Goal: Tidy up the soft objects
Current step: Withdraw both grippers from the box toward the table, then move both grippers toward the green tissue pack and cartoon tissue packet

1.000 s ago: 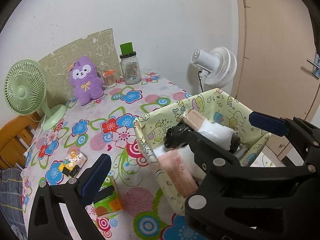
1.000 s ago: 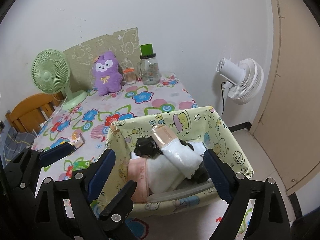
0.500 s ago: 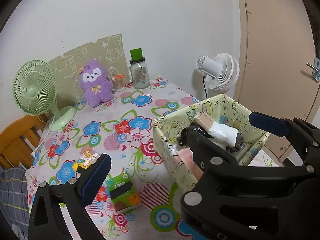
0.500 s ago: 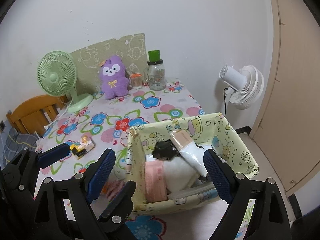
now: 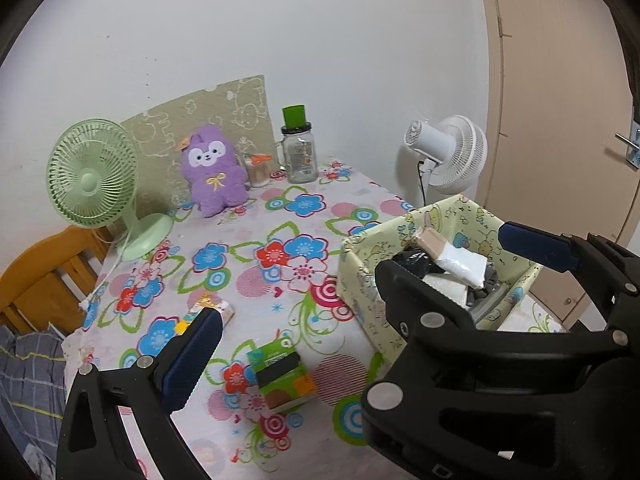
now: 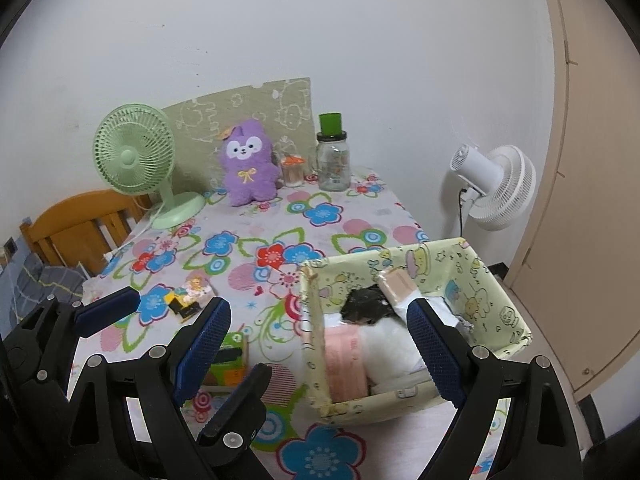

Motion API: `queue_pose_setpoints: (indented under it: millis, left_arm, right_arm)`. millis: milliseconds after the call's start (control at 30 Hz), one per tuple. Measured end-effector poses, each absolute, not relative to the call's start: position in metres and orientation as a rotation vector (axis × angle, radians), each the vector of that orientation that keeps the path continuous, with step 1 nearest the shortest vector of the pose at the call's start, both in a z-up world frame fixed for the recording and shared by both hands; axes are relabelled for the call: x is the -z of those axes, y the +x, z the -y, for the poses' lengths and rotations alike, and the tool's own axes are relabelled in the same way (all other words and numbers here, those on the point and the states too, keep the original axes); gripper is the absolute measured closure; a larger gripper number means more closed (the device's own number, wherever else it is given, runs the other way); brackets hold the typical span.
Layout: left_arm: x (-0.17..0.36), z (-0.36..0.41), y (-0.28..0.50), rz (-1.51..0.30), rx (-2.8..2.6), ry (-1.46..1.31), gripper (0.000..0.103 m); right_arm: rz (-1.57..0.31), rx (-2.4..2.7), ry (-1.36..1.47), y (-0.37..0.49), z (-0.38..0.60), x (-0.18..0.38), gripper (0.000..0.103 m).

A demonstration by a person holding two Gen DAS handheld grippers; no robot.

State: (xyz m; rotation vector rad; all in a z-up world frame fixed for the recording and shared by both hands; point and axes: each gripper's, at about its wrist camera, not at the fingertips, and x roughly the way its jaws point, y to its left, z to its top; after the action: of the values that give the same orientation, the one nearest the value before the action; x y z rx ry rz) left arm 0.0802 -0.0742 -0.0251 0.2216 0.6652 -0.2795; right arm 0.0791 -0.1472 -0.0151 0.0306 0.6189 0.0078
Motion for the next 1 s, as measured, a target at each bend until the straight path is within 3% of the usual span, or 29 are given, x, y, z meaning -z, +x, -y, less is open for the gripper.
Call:
queue_pose_setpoints:
  millis: [1000]
  left_arm:
    - [0.035, 0.004, 0.066, -0.664, 0.201, 0.187, 0.000]
  right_arm:
    - [-0.627, -0.071, -0.021, 0.073, 0.077, 0.028, 0.011]
